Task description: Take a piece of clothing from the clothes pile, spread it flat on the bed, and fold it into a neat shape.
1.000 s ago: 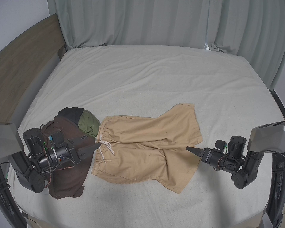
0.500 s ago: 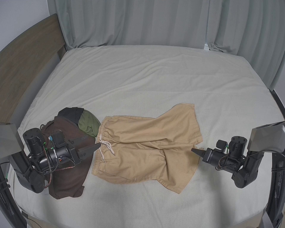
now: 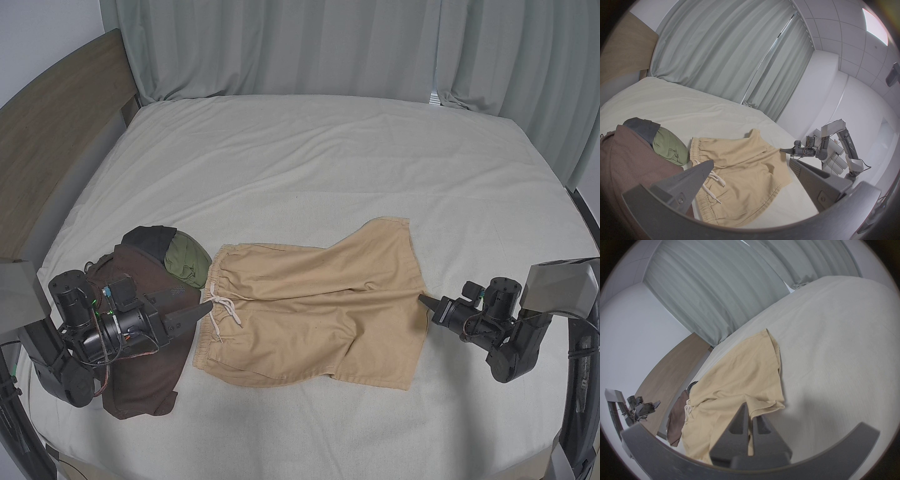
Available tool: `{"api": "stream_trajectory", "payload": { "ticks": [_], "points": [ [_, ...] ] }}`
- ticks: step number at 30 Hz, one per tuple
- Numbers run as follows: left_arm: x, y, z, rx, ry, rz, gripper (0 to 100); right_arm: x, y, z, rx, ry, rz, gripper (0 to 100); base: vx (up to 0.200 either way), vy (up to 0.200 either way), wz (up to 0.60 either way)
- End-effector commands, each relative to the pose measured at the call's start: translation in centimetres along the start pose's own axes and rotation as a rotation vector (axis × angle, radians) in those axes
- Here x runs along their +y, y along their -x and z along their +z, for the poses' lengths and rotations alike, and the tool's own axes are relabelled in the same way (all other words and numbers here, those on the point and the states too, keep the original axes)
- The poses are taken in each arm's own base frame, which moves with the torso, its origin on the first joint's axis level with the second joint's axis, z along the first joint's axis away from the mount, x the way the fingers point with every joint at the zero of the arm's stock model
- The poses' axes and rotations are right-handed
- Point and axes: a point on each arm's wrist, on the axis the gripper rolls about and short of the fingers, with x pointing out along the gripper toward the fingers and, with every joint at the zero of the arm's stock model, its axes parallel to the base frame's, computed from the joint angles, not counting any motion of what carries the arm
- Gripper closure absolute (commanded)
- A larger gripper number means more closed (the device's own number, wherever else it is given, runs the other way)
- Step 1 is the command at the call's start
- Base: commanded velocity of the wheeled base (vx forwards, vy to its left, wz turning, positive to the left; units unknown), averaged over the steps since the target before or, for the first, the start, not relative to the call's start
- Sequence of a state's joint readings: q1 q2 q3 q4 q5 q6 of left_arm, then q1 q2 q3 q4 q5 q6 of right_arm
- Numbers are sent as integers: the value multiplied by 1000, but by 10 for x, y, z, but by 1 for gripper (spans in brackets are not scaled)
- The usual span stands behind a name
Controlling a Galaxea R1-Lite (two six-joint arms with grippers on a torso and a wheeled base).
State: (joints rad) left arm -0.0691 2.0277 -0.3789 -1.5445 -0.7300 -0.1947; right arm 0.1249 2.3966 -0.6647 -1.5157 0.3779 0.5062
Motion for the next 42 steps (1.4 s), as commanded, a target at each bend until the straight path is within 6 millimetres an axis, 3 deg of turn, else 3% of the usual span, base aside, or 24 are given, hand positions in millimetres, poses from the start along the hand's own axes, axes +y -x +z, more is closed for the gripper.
{"api": "stream_trajectory", "payload": {
  "ticks": [1, 17, 18, 22, 31, 36, 42],
  "points": [
    [0, 0, 0, 1, 3, 0, 0, -9, -18, -4, -43, 8, -28, 100, 0, 0, 0],
    [3, -2, -4, 9, 10, 3, 0, 0, -22, 1, -69, -7, 4, 100, 0, 0, 0],
    [3, -2, -4, 9, 10, 3, 0, 0, -22, 2, -69, -6, 6, 0, 0, 0, 0],
    [4, -2, -4, 11, 14, 4, 0, 10, -18, 11, -94, 5, 24, 0, 0, 0, 0],
    [4, -1, -5, 12, 17, 7, 0, 52, 41, 42, -63, 30, 69, 0, 0, 0, 0],
    [5, 0, -4, 11, 14, 0, 0, 68, 58, 45, -21, 38, 82, 0, 0, 0, 0],
    [5, 0, -5, 13, 18, -1, 0, 79, 64, 31, 47, 95, 93, 0, 0, 0, 0]
  ]
}}
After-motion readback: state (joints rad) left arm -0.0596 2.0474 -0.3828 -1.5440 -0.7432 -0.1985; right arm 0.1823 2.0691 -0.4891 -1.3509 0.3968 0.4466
